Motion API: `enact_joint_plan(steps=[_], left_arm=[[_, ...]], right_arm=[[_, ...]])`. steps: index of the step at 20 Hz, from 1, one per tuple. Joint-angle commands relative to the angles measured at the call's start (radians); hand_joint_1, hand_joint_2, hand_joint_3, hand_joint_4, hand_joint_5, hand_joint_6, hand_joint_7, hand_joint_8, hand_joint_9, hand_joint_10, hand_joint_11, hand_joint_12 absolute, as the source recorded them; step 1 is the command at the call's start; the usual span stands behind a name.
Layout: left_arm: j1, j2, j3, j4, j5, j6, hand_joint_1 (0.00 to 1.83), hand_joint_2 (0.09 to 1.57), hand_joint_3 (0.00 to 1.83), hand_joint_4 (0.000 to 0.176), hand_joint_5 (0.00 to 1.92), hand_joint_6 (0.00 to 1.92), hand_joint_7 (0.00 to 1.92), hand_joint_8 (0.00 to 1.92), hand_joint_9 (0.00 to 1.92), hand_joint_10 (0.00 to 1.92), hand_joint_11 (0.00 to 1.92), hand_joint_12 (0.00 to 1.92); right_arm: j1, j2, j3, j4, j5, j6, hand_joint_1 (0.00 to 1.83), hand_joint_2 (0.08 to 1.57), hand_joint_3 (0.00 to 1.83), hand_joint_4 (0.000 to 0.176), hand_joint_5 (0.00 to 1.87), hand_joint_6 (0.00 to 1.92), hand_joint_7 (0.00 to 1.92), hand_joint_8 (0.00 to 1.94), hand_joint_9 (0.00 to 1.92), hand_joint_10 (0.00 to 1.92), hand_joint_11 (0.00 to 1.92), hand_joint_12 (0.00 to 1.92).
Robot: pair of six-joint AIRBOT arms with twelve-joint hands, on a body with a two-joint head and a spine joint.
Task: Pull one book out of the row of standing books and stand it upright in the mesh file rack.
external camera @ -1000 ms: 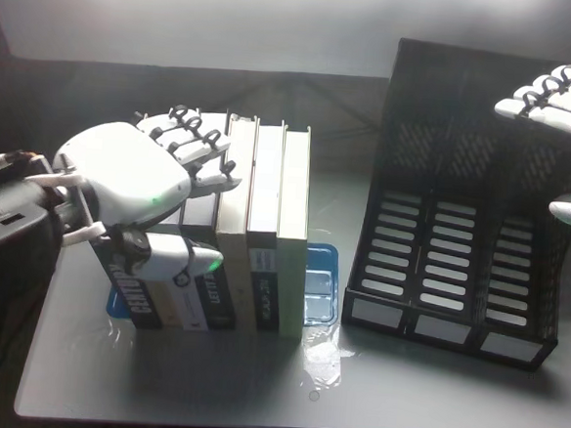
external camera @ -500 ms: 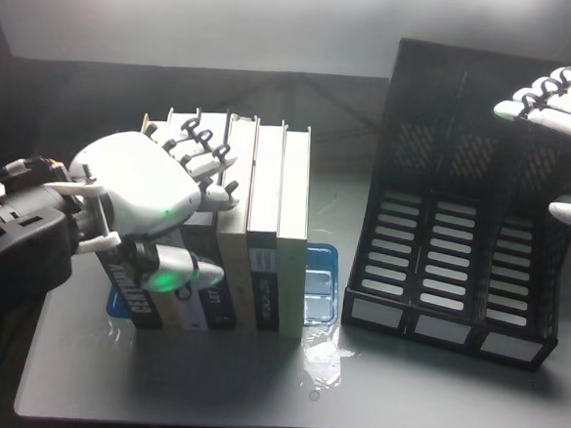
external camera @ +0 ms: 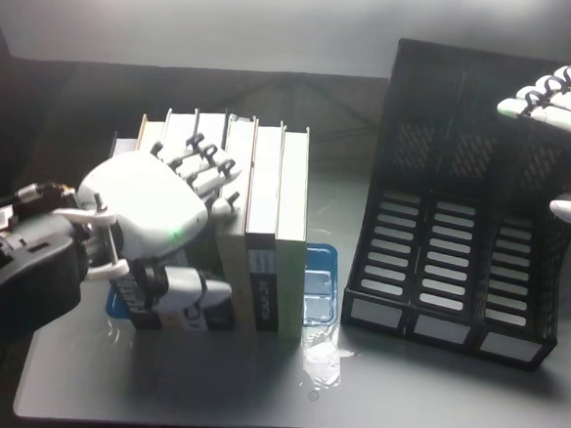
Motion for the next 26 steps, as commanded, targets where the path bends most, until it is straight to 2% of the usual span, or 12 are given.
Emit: enact_joint_plan(steps=[1, 4, 5, 7, 8, 9, 10, 12, 16, 19, 23, 26], left_arm=[[0.01, 0.011, -0.013, 0.015, -0.071, 0.003, 0.18, 1.21, 0.0, 0.038, 0.49, 0.03, 0.0, 0.0, 0.0, 0.0, 0.0, 0.0], [0.037, 0.032, -0.057, 0.034, -0.109, 0.003, 0.19, 1.2, 0.0, 0.033, 0.5, 0.03, 0.0, 0.0, 0.0, 0.0, 0.0, 0.0], [0.047, 0.039, -0.07, 0.039, -0.123, 0.003, 0.19, 1.2, 0.0, 0.03, 0.5, 0.03, 0.0, 0.0, 0.0, 0.0, 0.0, 0.0], [0.067, 0.052, -0.099, 0.045, -0.155, 0.002, 0.19, 1.19, 0.0, 0.017, 0.52, 0.03, 0.0, 0.0, 0.0, 0.0, 0.0, 0.0], [0.081, 0.06, -0.115, 0.048, -0.175, 0.0, 0.2, 1.19, 0.0, 0.005, 0.53, 0.04, 0.0, 0.0, 0.0, 0.0, 0.0, 0.0], [0.098, 0.068, -0.133, 0.05, -0.197, -0.002, 0.19, 1.19, 0.0, 0.005, 0.54, 0.04, 0.0, 0.0, 0.0, 0.0, 0.0, 0.0], [0.113, 0.074, -0.147, 0.05, -0.216, -0.004, 0.13, 1.2, 0.0, 0.013, 0.52, 0.03, 0.0, 0.0, 0.0, 0.0, 0.0, 0.0], [0.148, 0.083, -0.173, 0.05, -0.253, -0.02, 0.09, 1.21, 0.0, 0.0, 0.54, 0.03, 0.0, 0.0, 0.0, 0.0, 0.0, 0.0], [0.218, 0.095, -0.211, 0.057, -0.327, -0.09, 0.06, 1.21, 0.0, 0.0, 0.54, 0.02, 0.0, 0.0, 0.0, 0.0, 0.0, 0.0], [0.243, 0.094, -0.232, 0.064, -0.339, -0.101, 0.1, 1.23, 0.01, 0.0, 0.54, 0.01, 0.0, 0.0, 0.0, 0.0, 0.0, 0.0], [0.258, 0.091, -0.236, 0.093, -0.342, -0.159, 0.11, 1.22, 0.0, 0.0, 0.54, 0.01, 0.0, 0.0, 0.0, 0.0, 0.0, 0.0], [0.27, 0.091, -0.239, 0.105, -0.347, -0.19, 0.14, 1.23, 0.01, 0.0, 0.54, 0.01, 0.0, 0.0, 0.0, 0.0, 0.0, 0.0]], right_arm=[[0.011, 0.007, 0.002, 0.012, 0.106, -0.002, 0.55, 1.34, 0.0, 0.0, 0.0, 0.0, 0.0, 0.0, 0.0, 0.0, 0.0, 0.0], [0.008, 0.01, 0.001, 0.013, 0.1, -0.002, 0.51, 1.35, 0.0, 0.0, 0.0, 0.0, 0.0, 0.0, 0.0, 0.0, 0.0, 0.0], [0.007, 0.01, 0.0, 0.013, 0.098, -0.002, 0.55, 1.34, 0.0, 0.0, 0.0, 0.0, 0.0, 0.0, 0.0, 0.0, 0.0, 0.0], [0.005, 0.011, 0.0, 0.013, 0.094, -0.002, 0.54, 1.34, 0.0, 0.0, 0.0, 0.0, 0.0, 0.0, 0.0, 0.0, 0.0, 0.0], [0.005, 0.011, 0.0, 0.013, 0.092, -0.002, 0.56, 1.34, 0.0, 0.0, 0.0, 0.0, 0.0, 0.0, 0.0, 0.0, 0.0, 0.0], [0.005, 0.011, 0.0, 0.013, 0.092, -0.002, 0.55, 1.34, 0.0, 0.0, 0.0, 0.0, 0.0, 0.0, 0.0, 0.0, 0.0, 0.0], [0.005, 0.011, 0.0, 0.013, 0.091, -0.002, 0.53, 1.35, 0.0, 0.0, 0.0, 0.0, 0.0, 0.0, 0.0, 0.0, 0.0, 0.0], [0.004, 0.011, -0.001, 0.014, 0.089, -0.002, 0.49, 1.35, 0.0, 0.0, 0.0, 0.0, 0.0, 0.0, 0.0, 0.0, 0.0, 0.0], [0.003, 0.011, 0.0, 0.015, 0.087, -0.002, 0.42, 1.35, 0.0, 0.0, 0.0, 0.0, 0.0, 0.0, 0.0, 0.0, 0.0, 0.0], [-0.004, 0.011, 0.0, 0.023, 0.087, -0.003, 0.42, 1.35, 0.0, 0.0, 0.0, 0.0, 0.0, 0.0, 0.0, 0.0, 0.0, 0.0], [-0.004, 0.011, 0.001, 0.026, 0.086, -0.003, 0.4, 1.34, 0.0, 0.0, 0.0, 0.0, 0.0, 0.0, 0.0, 0.0, 0.0, 0.0], [-0.004, 0.011, 0.001, 0.026, 0.084, -0.003, 0.46, 1.36, 0.0, 0.0, 0.0, 0.0, 0.0, 0.0, 0.0, 0.0, 0.0, 0.0]])
